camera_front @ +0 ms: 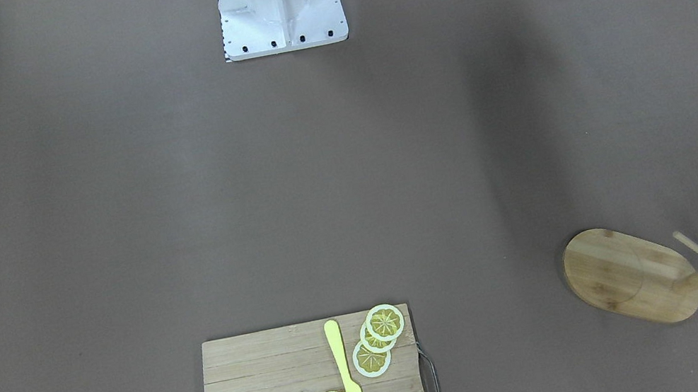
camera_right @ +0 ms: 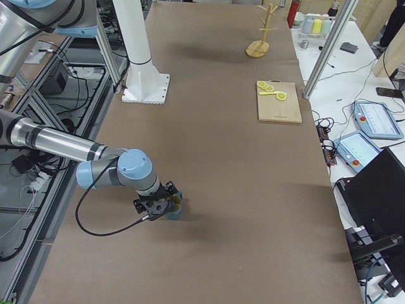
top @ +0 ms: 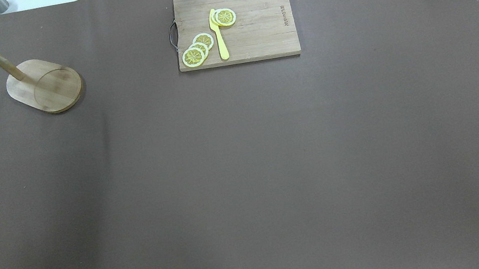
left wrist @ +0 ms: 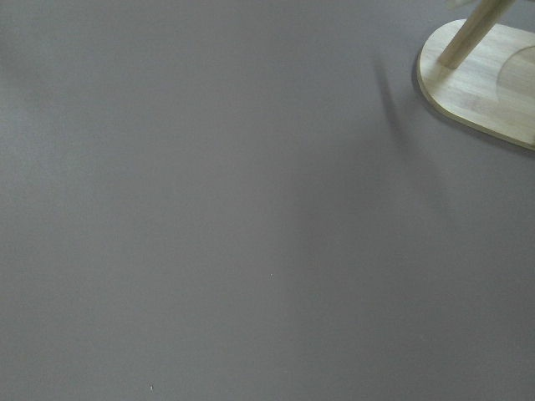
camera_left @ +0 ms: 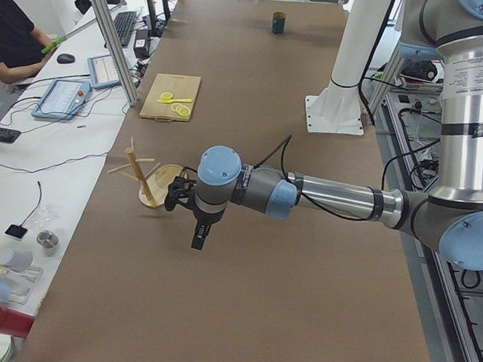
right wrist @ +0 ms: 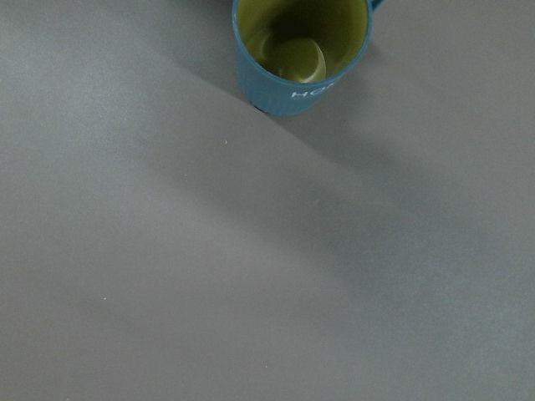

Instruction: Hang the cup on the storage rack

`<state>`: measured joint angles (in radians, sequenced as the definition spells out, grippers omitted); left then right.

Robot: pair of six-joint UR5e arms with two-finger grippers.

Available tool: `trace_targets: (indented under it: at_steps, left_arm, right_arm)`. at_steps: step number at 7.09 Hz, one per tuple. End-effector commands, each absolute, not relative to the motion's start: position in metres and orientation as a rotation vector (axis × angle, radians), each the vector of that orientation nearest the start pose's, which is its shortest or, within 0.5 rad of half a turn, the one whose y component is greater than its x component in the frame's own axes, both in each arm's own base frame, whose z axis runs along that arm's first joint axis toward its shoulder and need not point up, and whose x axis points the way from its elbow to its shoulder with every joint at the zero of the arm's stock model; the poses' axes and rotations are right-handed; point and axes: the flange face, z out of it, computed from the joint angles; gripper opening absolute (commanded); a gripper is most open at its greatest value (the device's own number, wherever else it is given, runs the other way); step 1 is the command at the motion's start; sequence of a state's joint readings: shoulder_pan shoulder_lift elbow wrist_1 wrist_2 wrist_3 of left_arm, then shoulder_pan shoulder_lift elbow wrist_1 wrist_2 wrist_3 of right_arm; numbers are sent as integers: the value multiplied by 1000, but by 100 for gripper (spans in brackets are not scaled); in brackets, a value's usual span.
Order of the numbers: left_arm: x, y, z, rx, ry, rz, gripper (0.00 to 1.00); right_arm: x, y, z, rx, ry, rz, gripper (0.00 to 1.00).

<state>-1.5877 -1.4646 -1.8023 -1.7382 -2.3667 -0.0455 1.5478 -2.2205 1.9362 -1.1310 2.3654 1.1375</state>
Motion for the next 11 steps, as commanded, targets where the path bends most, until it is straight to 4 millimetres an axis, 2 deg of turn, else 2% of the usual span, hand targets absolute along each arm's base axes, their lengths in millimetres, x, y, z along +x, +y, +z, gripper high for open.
trace_targets:
  at_steps: [1, 3, 4, 6, 7, 10, 11]
  left_arm:
    - [-70, -458, 575, 264, 794, 57, 98]
    - [-69, -458, 576, 261, 794, 57, 98]
    - [-69, -458, 576, 261, 794, 57, 98]
    - [-69, -458, 577, 261, 794, 57, 98]
    - [-70, -458, 577, 261, 794, 56, 98]
    - [-70, -458, 577, 260, 794, 55, 98]
    - [-69, -458, 577, 259, 794, 56, 98]
  right_arm:
    - [53, -231, 664, -339, -785, 992, 99]
    - [41, -237, 670, -359, -774, 947, 99]
    - [32, -250, 670, -362, -776, 915, 99]
    - [18, -264, 688, -377, -771, 865, 99]
    - [13, -264, 694, -369, -779, 842, 99]
    - [-7, -265, 694, -386, -780, 794, 100]
    - [-11, -260, 705, -388, -777, 772, 100]
